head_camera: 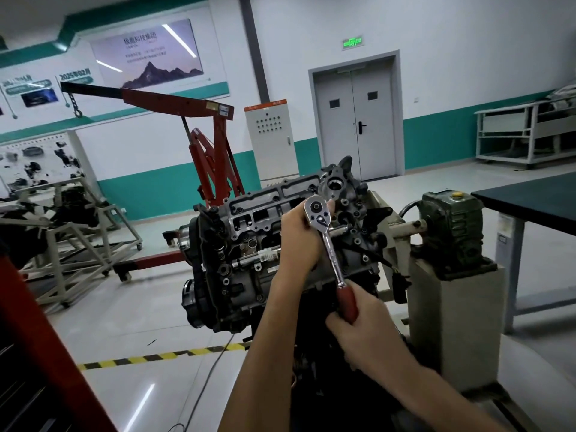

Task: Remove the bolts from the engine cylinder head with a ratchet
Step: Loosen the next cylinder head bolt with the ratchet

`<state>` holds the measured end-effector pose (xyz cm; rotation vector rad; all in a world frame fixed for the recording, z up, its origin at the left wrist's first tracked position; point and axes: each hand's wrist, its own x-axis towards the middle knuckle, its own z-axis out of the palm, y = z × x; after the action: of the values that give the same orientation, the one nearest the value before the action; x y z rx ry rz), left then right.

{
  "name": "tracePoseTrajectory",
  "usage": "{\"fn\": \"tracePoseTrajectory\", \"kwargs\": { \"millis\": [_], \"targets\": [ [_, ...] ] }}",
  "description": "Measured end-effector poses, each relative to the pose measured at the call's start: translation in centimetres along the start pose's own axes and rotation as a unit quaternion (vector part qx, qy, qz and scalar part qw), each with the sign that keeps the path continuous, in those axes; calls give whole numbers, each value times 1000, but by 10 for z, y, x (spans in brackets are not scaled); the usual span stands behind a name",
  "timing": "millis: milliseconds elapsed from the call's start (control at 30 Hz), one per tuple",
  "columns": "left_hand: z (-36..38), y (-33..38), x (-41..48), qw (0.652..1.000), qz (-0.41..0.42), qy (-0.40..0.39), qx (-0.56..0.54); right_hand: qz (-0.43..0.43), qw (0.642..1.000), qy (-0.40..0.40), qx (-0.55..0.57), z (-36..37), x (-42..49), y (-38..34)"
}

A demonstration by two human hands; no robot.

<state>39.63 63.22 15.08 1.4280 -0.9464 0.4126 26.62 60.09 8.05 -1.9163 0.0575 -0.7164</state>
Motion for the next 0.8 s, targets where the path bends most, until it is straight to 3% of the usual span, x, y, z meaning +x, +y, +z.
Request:
{"fn": "tracePoseTrajectory", "kwargs": {
  "millis": [67,200,300,367,467,567,700,800],
  "targets": [
    [0,1,4,1000,-8,-12,1,-30,992,-56,-108,-48,11,1],
    [-1,-3,4,1000,-1,-12,2,-70,938,-114,-320,-116,52,-12],
    [0,-4,-1,1000,3,-3,-13,-48,959,-84,-268,-100,42,-3],
    [2,-3,-3,1000,3,8,-23,-34,986,-13,-162,-60,14,4],
    [4,-1,-4,1000,5,8,-22,8,997,82,-6,7,-7,2],
    [4,-1,-3,1000,15,13,-3,23,994,73,79,39,-6,-4],
    [1,-2,0,1000,4,-2,-17,-21,996,-31,-78,-29,4,3],
    [2,-3,6,999,-3,-35,8,-58,960,-109,-251,-101,36,0]
  ]
}}
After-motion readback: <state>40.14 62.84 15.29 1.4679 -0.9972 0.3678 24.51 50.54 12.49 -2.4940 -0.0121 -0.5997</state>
